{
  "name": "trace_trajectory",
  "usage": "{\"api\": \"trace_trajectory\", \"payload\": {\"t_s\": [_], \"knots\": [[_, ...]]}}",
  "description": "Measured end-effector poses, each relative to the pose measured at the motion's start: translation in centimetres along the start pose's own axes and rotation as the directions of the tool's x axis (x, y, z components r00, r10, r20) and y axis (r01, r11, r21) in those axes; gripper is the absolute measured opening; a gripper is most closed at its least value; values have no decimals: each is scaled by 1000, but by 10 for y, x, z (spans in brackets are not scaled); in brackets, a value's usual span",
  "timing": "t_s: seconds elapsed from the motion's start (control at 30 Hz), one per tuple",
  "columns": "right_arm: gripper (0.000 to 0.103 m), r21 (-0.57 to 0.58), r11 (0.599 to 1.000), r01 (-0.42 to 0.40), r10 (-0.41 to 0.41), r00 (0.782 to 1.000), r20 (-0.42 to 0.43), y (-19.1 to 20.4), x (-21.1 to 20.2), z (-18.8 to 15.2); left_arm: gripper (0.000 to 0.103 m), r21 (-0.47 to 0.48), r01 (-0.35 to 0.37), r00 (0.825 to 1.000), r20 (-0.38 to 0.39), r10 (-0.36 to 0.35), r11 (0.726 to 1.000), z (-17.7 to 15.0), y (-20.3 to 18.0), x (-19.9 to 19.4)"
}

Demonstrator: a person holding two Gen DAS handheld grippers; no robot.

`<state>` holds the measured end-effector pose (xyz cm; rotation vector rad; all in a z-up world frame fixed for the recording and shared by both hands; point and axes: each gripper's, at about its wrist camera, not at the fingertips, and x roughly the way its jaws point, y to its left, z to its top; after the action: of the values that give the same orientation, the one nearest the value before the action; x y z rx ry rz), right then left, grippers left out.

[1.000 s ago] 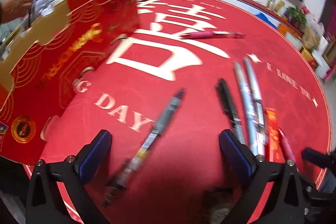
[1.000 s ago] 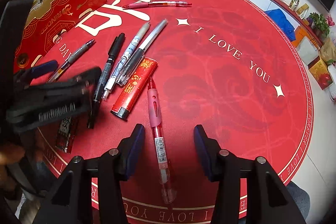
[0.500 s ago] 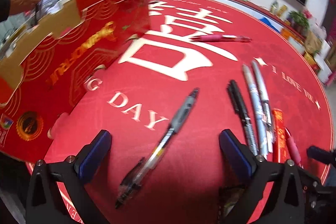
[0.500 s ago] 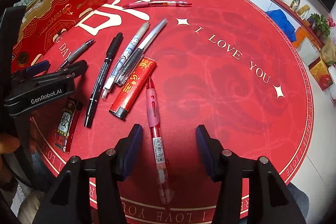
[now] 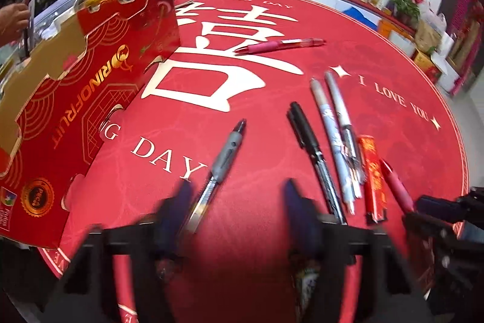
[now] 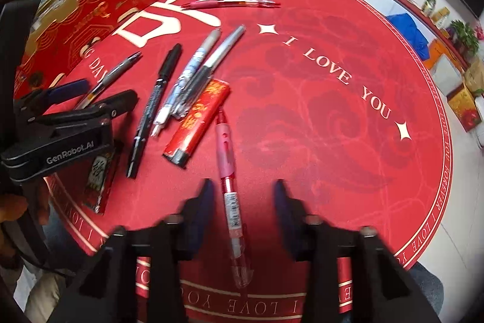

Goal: Organize rigid objects
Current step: 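Grasp grey-grip clear pen with left tool while right tool grasps pink pen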

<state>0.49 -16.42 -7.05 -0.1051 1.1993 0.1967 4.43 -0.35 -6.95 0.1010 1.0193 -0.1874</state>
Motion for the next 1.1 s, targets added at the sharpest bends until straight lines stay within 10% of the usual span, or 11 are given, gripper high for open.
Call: {"api": "trace_trajectory", "payload": {"t_s": [0.07,0.8,1.1], "knots": [[11,-3,1000,-21,21,1000,-7,1,0,0,11,-1,11,1000,-22,-11,1000,-1,2,-4],[11,9,997,-74,74,997,6,-1,-6,-6,11,-48,-27,999,-43,25,998,-14,3,-14],[11,53,992,-117,109,986,126,-3,-43,2,11,-32,-116,986,119,119,993,-14,-12,-64]]}}
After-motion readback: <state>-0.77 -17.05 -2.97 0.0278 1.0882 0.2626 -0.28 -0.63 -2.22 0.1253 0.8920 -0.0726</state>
